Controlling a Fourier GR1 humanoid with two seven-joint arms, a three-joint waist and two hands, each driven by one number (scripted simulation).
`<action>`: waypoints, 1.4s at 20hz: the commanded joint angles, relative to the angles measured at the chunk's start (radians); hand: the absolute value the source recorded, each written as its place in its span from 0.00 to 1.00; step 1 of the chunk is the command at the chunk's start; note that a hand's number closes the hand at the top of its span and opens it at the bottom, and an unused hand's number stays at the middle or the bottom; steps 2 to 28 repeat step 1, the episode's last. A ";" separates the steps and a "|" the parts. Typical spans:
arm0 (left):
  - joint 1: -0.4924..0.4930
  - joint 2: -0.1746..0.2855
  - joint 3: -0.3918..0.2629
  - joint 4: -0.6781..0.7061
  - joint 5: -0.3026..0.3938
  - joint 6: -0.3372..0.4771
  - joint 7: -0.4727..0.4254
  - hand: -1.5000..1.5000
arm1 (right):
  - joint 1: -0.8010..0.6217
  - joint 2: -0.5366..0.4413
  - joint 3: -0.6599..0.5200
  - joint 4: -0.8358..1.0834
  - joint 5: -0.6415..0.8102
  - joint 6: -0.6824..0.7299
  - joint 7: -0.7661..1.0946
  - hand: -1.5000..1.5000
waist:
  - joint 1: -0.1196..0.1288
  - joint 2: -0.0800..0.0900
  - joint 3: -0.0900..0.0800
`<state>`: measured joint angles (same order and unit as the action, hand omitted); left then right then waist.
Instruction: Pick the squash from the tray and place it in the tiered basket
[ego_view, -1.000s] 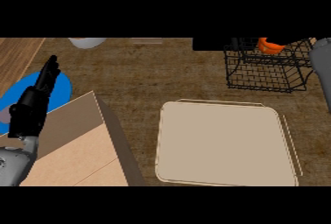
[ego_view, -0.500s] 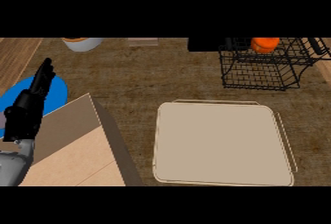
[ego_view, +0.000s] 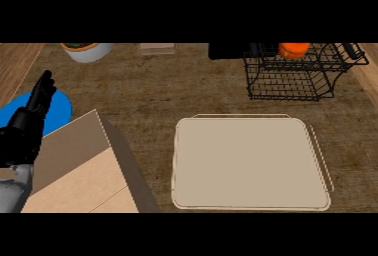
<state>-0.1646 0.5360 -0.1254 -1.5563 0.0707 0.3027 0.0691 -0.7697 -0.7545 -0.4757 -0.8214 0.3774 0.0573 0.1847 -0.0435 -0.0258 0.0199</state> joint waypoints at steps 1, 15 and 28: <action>0.079 -0.032 -0.004 0.068 0.012 -0.005 -0.005 0.50 | 0.142 -0.053 -0.109 -0.060 -0.115 0.080 -0.098 0.00 | -0.008 0.016 -0.020; 0.079 -0.032 -0.004 0.068 0.012 -0.005 -0.005 0.50 | 0.142 -0.053 -0.109 -0.060 -0.115 0.080 -0.098 0.00 | -0.008 0.016 -0.020; 0.079 -0.032 -0.004 0.068 0.012 -0.005 -0.005 0.50 | 0.142 -0.053 -0.109 -0.060 -0.115 0.080 -0.098 0.00 | -0.008 0.016 -0.020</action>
